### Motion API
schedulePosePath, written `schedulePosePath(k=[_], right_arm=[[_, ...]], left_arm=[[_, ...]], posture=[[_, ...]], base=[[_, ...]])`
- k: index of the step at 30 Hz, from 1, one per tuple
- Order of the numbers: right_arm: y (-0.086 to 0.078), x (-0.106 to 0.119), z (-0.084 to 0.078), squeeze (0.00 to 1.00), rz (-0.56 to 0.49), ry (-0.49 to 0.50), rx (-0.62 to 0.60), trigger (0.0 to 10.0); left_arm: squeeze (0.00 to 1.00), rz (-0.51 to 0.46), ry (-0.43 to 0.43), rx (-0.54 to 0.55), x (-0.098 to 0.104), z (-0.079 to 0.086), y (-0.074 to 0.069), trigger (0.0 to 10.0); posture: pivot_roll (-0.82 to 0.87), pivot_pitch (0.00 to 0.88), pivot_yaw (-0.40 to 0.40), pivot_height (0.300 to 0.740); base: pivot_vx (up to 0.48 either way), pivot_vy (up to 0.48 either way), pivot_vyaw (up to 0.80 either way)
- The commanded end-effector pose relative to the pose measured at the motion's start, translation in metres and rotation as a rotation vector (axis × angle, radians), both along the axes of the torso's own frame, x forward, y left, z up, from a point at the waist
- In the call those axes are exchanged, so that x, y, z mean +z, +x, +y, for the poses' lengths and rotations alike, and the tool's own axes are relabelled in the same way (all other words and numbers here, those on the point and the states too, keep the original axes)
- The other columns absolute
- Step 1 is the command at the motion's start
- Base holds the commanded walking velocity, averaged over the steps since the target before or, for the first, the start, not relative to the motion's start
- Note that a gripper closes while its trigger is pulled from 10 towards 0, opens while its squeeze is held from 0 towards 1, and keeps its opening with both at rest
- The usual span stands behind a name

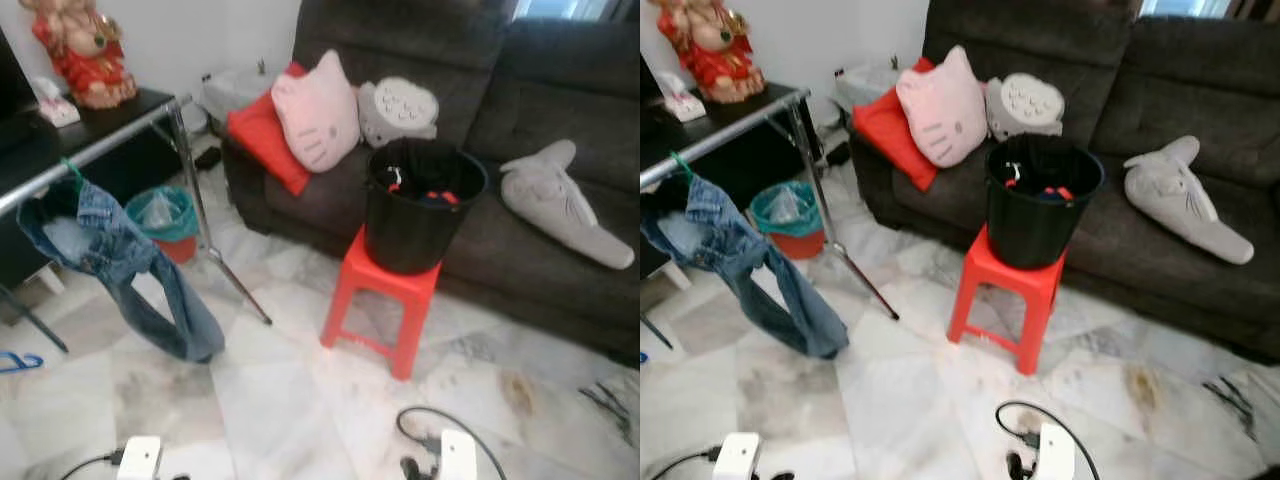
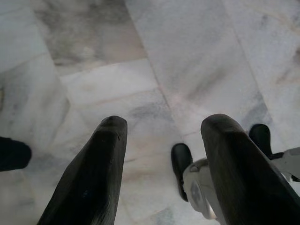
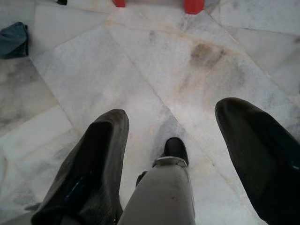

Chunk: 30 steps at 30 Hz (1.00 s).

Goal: Hang hanger

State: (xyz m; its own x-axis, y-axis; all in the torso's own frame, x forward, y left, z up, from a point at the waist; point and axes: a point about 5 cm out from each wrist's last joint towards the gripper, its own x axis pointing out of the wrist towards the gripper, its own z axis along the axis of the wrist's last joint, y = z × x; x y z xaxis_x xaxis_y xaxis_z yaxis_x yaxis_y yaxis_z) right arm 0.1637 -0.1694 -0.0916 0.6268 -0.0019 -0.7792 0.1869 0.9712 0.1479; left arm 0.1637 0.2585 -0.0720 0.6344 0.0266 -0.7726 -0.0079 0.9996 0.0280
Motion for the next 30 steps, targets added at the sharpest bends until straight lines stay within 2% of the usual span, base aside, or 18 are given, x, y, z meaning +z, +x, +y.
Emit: schedulePosePath(k=[1, 7, 16, 25, 30], right_arm=[[0.0030, 0.0015, -0.0030, 0.00, -0.009, -0.009, -0.012, 10.0], [0.0043, 0.0020, -0.0027, 0.00, -0.011, -0.004, -0.011, 10.0], [0.0071, 0.0036, -0.0032, 0.00, -0.026, -0.020, 0.003, 10.0], [0.0065, 0.0031, -0.0017, 0.00, -0.021, -0.012, -0.006, 10.0], [0.0074, 0.0041, -0.0036, 0.00, -0.037, -0.018, -0.029, 10.0]], left_arm=[[0.00, 0.023, -0.015, 0.018, -0.0026, 0.0008, -0.0056, 10.0], [0.00, 0.025, -0.015, 0.013, -0.0026, 0.0008, -0.0056, 10.0], [0.00, 0.026, -0.018, 0.009, -0.0026, 0.0004, -0.0055, 10.0], [0.00, 0.026, -0.019, 0.011, -0.0026, 0.0005, -0.0054, 10.0], [0.00, 0.025, -0.021, 0.010, -0.0025, 0.0006, -0.0052, 10.0]], posture=[[0.00, 0.000, 0.016, 0.740], [0.00, 0.000, 0.017, 0.740], [0.00, 0.000, 0.018, 0.740], [0.00, 0.000, 0.017, 0.740], [0.00, 0.000, 0.018, 0.740]], base=[[0.000, 0.000, 0.00], [0.000, 0.000, -0.74], [0.000, 0.000, 0.00], [0.000, 0.000, -0.69], [0.049, 0.000, 0.00]])
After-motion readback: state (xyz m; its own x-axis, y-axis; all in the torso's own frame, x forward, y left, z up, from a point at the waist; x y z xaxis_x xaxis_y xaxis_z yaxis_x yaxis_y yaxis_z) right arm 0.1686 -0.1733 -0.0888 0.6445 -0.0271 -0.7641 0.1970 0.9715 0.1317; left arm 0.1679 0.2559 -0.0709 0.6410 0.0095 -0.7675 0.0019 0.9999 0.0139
